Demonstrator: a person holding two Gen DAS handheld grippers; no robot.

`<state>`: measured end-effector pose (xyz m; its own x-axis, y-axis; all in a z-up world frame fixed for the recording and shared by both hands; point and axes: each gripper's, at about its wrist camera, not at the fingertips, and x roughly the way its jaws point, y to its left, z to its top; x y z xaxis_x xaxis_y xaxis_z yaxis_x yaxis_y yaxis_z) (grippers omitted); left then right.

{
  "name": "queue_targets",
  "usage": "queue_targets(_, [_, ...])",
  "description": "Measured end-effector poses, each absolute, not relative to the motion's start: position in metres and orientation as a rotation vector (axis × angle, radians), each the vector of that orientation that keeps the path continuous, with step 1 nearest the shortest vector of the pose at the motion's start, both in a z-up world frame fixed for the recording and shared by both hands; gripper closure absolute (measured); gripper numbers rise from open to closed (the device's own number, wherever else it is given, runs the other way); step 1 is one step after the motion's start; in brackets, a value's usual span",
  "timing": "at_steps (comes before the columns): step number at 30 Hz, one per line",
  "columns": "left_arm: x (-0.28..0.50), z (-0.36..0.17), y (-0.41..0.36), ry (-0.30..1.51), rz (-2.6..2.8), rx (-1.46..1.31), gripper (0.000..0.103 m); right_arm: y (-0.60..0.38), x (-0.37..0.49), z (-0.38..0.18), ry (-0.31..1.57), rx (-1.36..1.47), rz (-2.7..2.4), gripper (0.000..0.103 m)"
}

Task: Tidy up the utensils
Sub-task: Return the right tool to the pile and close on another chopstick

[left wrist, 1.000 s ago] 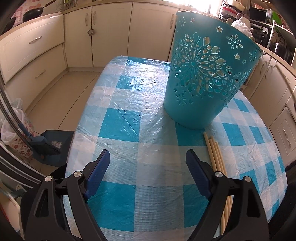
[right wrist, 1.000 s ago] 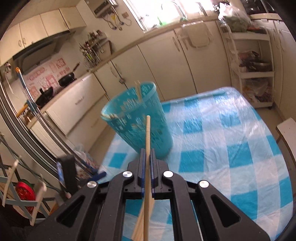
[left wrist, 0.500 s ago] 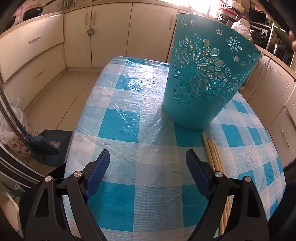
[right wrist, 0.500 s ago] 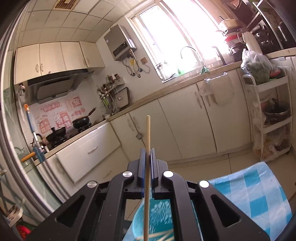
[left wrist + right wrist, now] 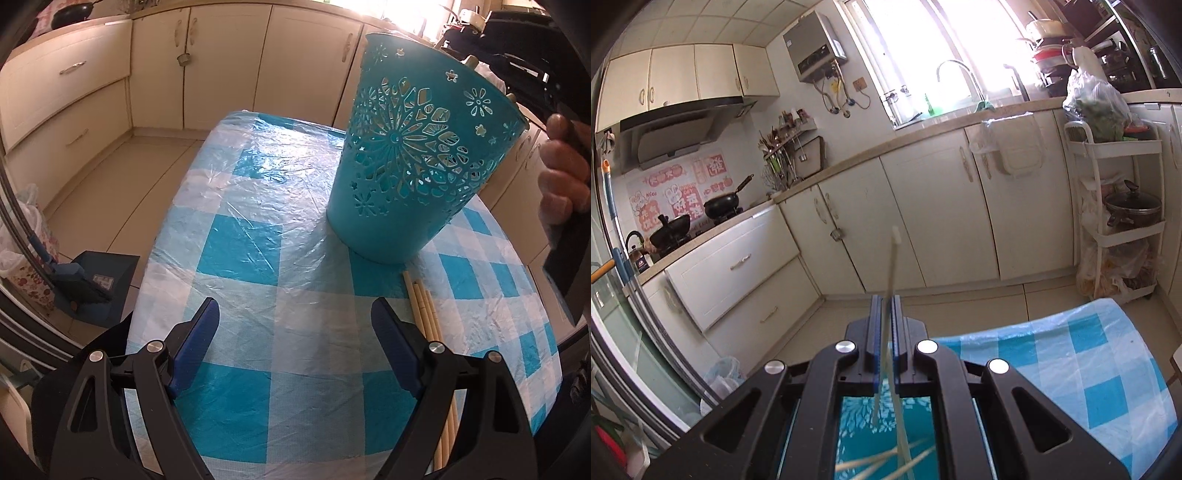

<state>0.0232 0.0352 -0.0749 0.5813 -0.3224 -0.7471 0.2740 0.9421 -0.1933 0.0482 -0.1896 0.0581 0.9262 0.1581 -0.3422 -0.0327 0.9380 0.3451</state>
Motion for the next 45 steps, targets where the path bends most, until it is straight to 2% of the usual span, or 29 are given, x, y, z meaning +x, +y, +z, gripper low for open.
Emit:
queue_targets(2, [0.024, -0.075, 0.035, 0.887, -0.343, -0.061, 0.022, -0.186, 0.038, 0.057, 0.387, 0.32, 0.106, 0.088])
queue_targets(9, [0.024, -0.075, 0.036, 0.885, -0.321, -0.066, 0.022, -0.186, -0.024, 0.061, 0.38, 0.321, 0.113, 0.08])
queue_targets(11, [0.023, -0.074, 0.037, 0.883, -0.316, -0.066, 0.022, -0.185, -0.045, 0.051, 0.42, 0.317, 0.097, 0.073])
queue_targets(14, [0.023, -0.074, 0.037, 0.882, -0.311, -0.062, 0.022, -0.18, -0.066, 0.024, 0.528, 0.312, 0.082, 0.07])
queue_targets(20, [0.022, -0.073, 0.038, 0.88, -0.302, -0.066, 0.021, -0.168, -0.083, -0.042, 0.754, 0.317, 0.053, 0.07])
queue_targets(23, [0.022, -0.073, 0.039, 0.879, -0.3, -0.068, 0.021, -0.16, -0.081, -0.057, 0.806, 0.305, 0.058, 0.07])
queue_targets(27, [0.021, -0.073, 0.041, 0.878, -0.3, -0.075, 0.021, -0.149, -0.076, -0.065, 0.839, 0.262, 0.068, 0.07])
queue_targets(38, [0.021, -0.073, 0.044, 0.876, -0.303, -0.084, 0.02, -0.143, -0.064, -0.076, 0.907, 0.212, 0.012, 0.078])
queue_targets(45, [0.021, -0.073, 0.043, 0.878, -0.304, -0.083, 0.02, -0.146, -0.063, -0.078, 0.905, 0.237, 0.01, 0.079])
